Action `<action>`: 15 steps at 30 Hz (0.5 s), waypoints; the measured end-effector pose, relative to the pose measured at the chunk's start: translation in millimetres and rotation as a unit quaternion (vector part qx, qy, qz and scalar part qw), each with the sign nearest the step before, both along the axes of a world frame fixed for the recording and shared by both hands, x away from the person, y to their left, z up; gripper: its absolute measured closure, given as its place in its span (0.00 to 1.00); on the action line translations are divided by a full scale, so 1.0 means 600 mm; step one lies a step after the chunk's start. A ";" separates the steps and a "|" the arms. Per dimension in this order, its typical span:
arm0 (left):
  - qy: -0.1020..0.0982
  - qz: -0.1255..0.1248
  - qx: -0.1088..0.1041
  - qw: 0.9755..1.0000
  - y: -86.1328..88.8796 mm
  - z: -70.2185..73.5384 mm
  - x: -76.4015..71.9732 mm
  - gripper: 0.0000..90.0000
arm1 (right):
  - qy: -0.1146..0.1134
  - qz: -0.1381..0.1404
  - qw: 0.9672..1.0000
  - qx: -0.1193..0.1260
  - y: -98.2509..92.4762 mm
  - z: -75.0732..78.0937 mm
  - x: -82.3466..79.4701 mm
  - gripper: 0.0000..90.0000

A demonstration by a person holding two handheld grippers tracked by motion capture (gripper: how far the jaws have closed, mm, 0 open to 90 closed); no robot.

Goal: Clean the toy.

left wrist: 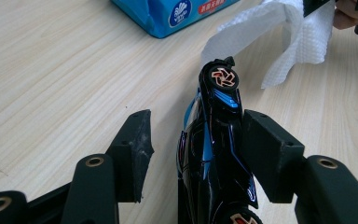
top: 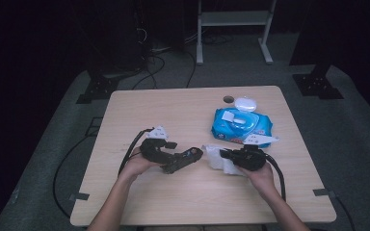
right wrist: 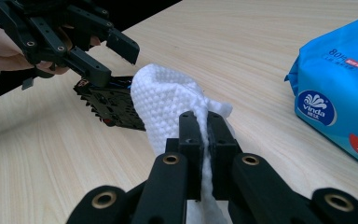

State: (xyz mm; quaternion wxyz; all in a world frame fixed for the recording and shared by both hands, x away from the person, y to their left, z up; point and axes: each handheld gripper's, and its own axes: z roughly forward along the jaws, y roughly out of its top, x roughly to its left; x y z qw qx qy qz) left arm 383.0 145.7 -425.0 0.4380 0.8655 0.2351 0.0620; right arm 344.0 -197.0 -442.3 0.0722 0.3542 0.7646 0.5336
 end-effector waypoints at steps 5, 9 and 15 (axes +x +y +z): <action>-0.015 -0.005 0.001 1.000 -0.002 0.000 -0.010 0.52 | -0.003 0.000 1.000 -0.007 -0.002 0.004 -0.001 0.96; -0.022 -0.029 0.010 0.999 -0.014 -0.003 -0.028 0.48 | 0.001 0.001 1.000 -0.022 -0.006 0.005 -0.002 0.96; -0.041 -0.031 0.020 0.998 -0.025 -0.005 -0.041 0.48 | 0.003 -0.001 0.999 -0.033 -0.012 0.002 -0.002 0.96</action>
